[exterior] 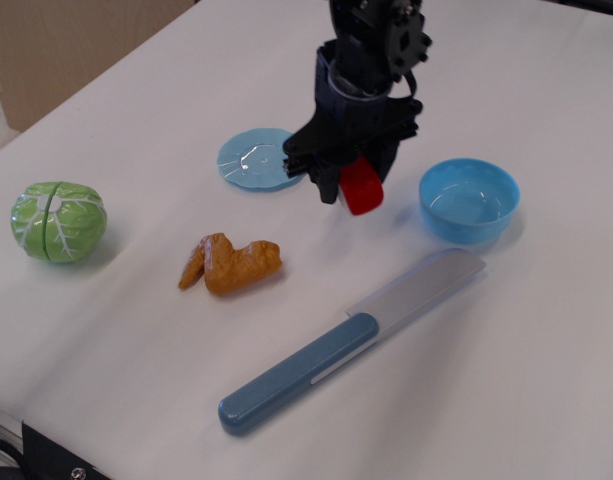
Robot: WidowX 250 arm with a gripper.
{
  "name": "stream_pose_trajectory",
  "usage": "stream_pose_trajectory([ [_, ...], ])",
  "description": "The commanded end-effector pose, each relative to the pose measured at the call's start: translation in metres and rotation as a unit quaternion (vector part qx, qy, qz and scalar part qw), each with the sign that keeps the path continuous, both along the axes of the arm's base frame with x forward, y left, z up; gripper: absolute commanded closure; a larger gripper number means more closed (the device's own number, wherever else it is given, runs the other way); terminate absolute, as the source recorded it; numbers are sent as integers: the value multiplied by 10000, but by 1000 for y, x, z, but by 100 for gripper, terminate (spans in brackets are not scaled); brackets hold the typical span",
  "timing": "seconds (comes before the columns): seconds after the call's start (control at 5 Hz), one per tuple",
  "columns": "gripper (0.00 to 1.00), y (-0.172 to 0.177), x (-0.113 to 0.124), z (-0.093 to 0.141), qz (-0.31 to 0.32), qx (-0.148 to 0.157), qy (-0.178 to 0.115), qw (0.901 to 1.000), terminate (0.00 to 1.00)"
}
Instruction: Take sushi off plate
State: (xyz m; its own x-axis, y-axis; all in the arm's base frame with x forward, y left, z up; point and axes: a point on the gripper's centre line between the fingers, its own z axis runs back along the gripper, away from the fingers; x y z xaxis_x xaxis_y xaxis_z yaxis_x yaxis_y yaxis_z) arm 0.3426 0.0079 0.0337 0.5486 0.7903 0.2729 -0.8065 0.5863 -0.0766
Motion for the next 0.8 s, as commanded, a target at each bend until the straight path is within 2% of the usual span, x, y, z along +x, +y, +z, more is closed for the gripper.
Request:
stream_pose_trajectory([
  [0.0, 100, 2, -16, -9, -175, -90, 1, 9998, 0],
  [0.2, 0, 11, -14, -13, -146, -161, -15, 9998, 0],
  [0.6, 0, 21, -10, 9, -139, 72, -219, 9996, 0],
])
